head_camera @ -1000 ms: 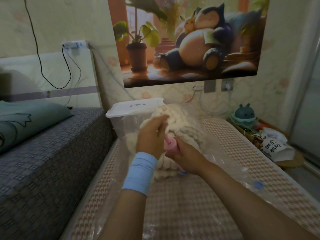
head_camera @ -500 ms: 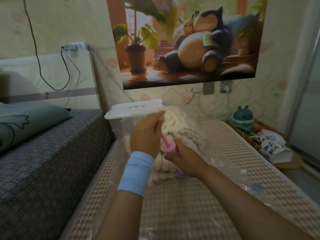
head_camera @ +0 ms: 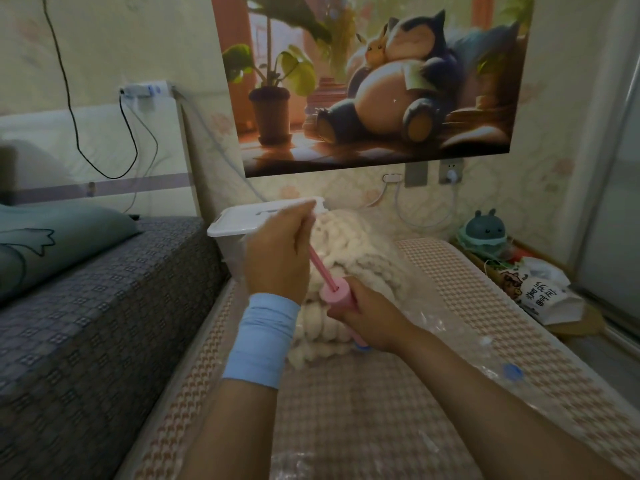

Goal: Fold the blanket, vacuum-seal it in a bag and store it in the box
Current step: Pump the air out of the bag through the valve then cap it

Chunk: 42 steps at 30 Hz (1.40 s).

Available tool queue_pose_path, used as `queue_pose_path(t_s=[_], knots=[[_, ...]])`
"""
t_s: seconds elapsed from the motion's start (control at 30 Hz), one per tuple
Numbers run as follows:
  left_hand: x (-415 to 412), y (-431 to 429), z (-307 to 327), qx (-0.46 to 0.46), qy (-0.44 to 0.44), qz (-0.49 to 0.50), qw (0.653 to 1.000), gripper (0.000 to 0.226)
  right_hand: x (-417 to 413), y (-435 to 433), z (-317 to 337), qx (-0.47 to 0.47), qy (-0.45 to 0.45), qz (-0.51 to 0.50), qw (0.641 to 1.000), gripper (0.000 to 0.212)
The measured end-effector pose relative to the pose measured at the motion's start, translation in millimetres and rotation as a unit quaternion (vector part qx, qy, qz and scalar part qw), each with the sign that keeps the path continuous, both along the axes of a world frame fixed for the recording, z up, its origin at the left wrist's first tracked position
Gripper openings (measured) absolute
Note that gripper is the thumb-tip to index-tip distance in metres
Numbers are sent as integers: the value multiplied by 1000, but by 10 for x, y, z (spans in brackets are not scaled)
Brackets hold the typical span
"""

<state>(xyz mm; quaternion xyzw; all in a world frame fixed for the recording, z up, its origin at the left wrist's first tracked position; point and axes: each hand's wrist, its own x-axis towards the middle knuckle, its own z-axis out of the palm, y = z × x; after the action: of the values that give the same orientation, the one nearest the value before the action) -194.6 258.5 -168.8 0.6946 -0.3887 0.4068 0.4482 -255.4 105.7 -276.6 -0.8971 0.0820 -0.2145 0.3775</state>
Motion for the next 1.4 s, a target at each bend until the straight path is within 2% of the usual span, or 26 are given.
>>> queue_pose_path(t_s=[0.03,0.1,0.13,0.2,0.23,0.33,0.43,0.5,0.57,0.63,0.7,0.77,0.83,0.9,0.97,1.03,1.1,1.17,1.23,1.3,1.4], knots=[[15,-74,-160,48,65,-32,996,27,0,6,-1,1,-2,-2,1000,42],[30,-183,-462,153,199,-85,964,32,-10,22,-4,3,-6,-2,1000,48],[39,-220,-549,197,230,-80,950,32,-22,31,-5,5,-8,1,1000,53],[20,-241,-501,225,213,-43,950,31,-40,23,-6,12,-15,1,1000,54],[-6,-226,-392,195,187,-38,962,30,-45,6,-1,19,-20,-2,1000,49],[-87,-72,43,26,58,-35,997,26,-50,-48,7,33,-9,3,999,38],[-105,60,250,-94,-42,-15,995,22,-36,-38,10,21,-2,6,1000,39],[-90,16,139,-79,-20,-18,996,22,-22,-17,20,17,-4,5,1000,39],[-43,-111,-155,19,87,-56,994,25,-1,-7,9,16,-9,1,1000,39],[-6,-210,-458,154,209,-97,961,32,-3,9,6,16,-13,-1,1000,42],[16,-251,-543,219,223,-75,947,34,-28,9,1,22,-16,2,1000,47],[-6,-228,-392,183,174,-48,966,30,-56,-8,16,35,-23,3,999,49],[-78,-151,-145,73,89,-48,992,26,-69,-41,29,54,-20,7,998,48],[-122,-68,61,-51,13,-59,997,24,-66,-62,19,54,-10,16,998,42],[-128,-38,138,-108,-10,-66,992,22,-58,-50,4,43,-13,20,999,37],[-91,-74,67,-94,20,-86,992,22,-48,-25,12,33,-25,16,999,37],[-65,-154,-129,0,94,-104,990,27,-36,-8,38,23,-62,13,998,34],[-38,-239,-380,137,208,-138,959,39,-65,15,95,11,-113,9,994,21],[-46,-294,-543,207,304,-211,906,53,-119,12,147,0,-134,11,991,8],[-59,-342,-594,179,363,-280,871,63,-151,-43,149,26,-136,25,990,22],[-26,-417,-607,90,452,-362,810,80,-154,-169,113,81,-127,17,988,75]])
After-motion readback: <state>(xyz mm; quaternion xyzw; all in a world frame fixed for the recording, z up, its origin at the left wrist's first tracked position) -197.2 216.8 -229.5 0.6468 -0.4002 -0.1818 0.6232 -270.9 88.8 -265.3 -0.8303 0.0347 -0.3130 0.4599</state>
